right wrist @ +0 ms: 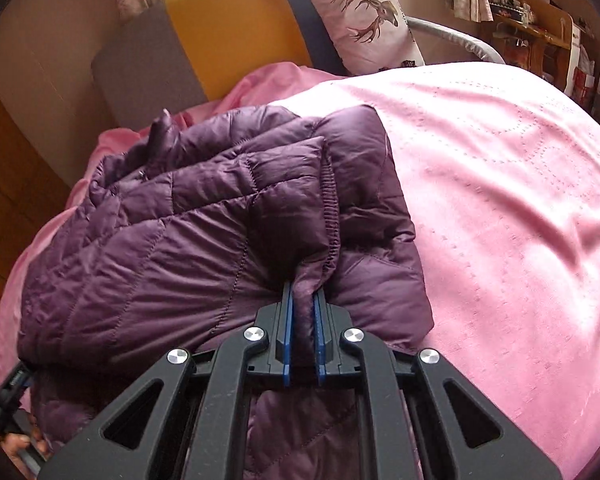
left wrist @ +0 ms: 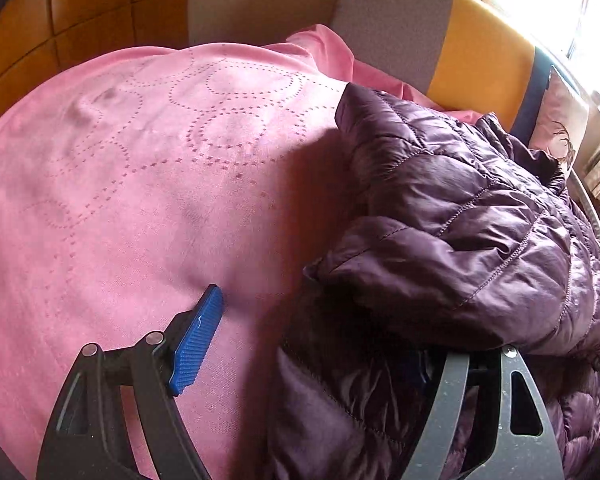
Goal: Fold large clothes
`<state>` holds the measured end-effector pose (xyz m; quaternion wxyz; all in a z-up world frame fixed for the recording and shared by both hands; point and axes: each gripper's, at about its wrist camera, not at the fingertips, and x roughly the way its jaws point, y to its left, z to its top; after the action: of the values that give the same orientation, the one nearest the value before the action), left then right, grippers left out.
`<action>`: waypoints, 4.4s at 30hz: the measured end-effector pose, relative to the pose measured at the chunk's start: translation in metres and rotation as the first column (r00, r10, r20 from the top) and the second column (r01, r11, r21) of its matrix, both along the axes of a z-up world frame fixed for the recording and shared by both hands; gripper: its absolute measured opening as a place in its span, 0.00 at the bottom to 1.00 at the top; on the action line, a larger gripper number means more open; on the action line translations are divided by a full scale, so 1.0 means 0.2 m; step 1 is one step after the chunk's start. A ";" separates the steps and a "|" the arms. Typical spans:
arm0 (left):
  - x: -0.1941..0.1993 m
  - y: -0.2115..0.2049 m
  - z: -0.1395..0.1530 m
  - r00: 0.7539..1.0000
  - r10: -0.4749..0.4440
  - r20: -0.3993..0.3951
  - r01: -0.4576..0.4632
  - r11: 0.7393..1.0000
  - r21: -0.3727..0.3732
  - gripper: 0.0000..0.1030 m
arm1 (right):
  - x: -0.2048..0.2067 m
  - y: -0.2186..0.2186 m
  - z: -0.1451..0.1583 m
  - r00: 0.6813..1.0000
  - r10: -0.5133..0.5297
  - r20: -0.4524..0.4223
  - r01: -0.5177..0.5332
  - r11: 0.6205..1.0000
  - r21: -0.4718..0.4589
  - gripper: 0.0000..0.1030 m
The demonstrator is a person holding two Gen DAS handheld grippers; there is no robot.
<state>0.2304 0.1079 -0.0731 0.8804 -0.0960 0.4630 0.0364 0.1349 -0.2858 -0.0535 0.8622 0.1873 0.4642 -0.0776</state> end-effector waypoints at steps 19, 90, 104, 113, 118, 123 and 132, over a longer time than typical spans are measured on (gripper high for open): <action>-0.07 -0.40 0.26 0.930 -0.315 0.187 0.322 0.947 -0.006 0.81 | 0.17 0.28 0.23 0.981 0.148 0.128 -0.135 0.985 -0.105 0.91; -0.25 -0.35 0.28 0.946 -0.249 0.208 0.239 0.969 0.068 0.87 | 0.16 0.64 0.14 0.944 0.305 0.123 -0.265 0.927 -0.265 0.98; -0.18 -0.35 0.10 0.962 -0.247 0.114 0.243 0.969 0.055 0.87 | 0.20 0.69 -0.13 0.953 0.299 0.044 -0.280 0.929 -0.241 0.98; -0.18 -0.33 0.03 0.972 -0.224 0.077 0.221 0.974 0.044 0.90 | 0.22 0.68 -0.17 0.955 0.295 0.035 -0.281 0.935 -0.216 0.98; -0.31 -0.30 0.11 0.969 -0.219 0.115 0.213 0.975 0.065 0.90 | 0.11 0.66 -0.08 0.958 0.282 0.056 -0.266 0.943 -0.201 0.98; -0.46 -0.25 0.11 0.972 -0.208 0.114 0.202 0.977 0.063 0.90 | -0.06 0.63 -0.01 0.959 0.276 0.058 -0.263 0.949 -0.175 0.98; -0.72 -0.19 0.05 0.973 -0.216 0.078 0.212 0.976 0.054 0.90 | -0.37 0.53 -0.07 0.970 0.242 -0.013 -0.242 0.962 -0.128 0.98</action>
<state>0.0863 0.0706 -0.0628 0.8996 -0.0273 0.4327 -0.0522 0.0603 -0.1801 -0.0672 0.8761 0.0732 0.4766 -0.0011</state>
